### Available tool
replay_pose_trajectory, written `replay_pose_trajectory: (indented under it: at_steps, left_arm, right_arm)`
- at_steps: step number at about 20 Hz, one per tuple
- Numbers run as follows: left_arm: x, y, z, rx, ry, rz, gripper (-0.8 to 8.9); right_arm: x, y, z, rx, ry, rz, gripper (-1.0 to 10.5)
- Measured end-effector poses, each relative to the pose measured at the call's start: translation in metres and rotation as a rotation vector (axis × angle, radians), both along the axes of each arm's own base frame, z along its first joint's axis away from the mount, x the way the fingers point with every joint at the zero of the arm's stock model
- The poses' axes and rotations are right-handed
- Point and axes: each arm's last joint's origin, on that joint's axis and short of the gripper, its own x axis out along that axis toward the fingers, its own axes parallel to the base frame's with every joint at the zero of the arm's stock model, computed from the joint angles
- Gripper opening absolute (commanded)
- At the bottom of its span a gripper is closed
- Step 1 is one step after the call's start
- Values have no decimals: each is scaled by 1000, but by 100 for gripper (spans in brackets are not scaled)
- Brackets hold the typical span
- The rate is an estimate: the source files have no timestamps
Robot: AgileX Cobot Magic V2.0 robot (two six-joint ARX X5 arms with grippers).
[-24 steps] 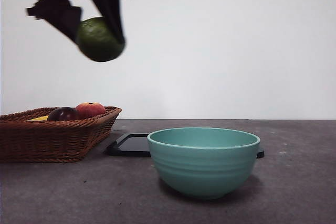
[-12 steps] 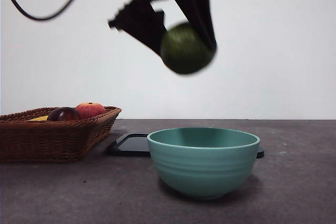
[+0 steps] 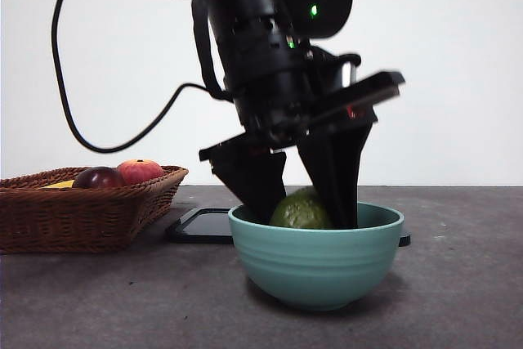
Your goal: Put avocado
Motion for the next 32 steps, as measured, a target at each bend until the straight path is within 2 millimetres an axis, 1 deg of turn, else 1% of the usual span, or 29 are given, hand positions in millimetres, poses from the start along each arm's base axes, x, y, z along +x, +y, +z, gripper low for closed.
replay_pose_trajectory:
  at_steps: [5,6,7,9,11,13,14,18,21,23,25,27,29,32]
  left_arm:
    - [1,-2,-5,6,3,0,127]
    - [1,-2,-5,6,2,0,154]
    - [1,-2,-5,6,2,0,223]
    - [1,-2,-5,6,2,0,415]
    - [1,-2,-5,5,3,0,499]
    - [0,-1,-3,21,14,0,549]
    - [1,-1,2,26,17,-1,569]
    - [3,-5,23,20,5,-26,566]
    - [2,-4,47,-5,-21,-40,561]
    - [-3,3,69,-38,-53,-53,561]
    - [-12,15,94,-73,-88,-60,561]
    - [-24,31,119,-67,-150,-60,561]
    - [-37,52,146,-64,-231,-46,561]
    - [-59,86,189,-121,-399,-12,561]
  right_arm:
    - [0,0,0,0,0,0,555]
    - [0,0,0,0,0,0,555]
    - [0,0,0,0,0,0,555]
    - [0,0,0,0,0,0,555]
    - [0,0,0,0,0,0,555]
    - [0,0,0,0,0,0,555]
    - [0,0,0,0,0,0,555]
    - [0,0,0,0,0,0,555]
    - [0,0,0,0,0,0,555]
    - [0,0,0,0,0,0,555]
    - [0,0,0,0,0,0,555]
    - [0,0,0,0,0,0,555]
    - [0,0,0,0,0,0,555]
    - [0,0,0,0,0,0,555]
